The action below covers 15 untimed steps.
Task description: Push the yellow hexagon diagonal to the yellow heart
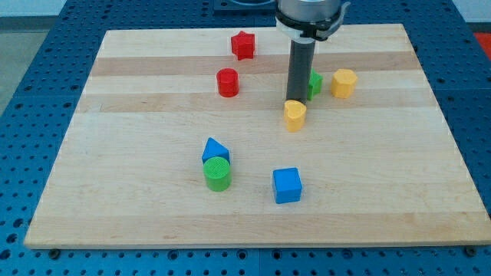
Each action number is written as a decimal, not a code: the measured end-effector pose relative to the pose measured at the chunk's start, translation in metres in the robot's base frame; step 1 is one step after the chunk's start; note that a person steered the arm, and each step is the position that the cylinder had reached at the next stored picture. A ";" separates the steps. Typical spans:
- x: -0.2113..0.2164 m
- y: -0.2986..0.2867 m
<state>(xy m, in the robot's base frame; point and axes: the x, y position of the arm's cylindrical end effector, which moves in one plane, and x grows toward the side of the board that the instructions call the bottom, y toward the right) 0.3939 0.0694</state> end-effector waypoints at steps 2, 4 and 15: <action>0.000 0.035; 0.012 0.049; -0.042 0.124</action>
<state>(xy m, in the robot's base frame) 0.3518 0.1937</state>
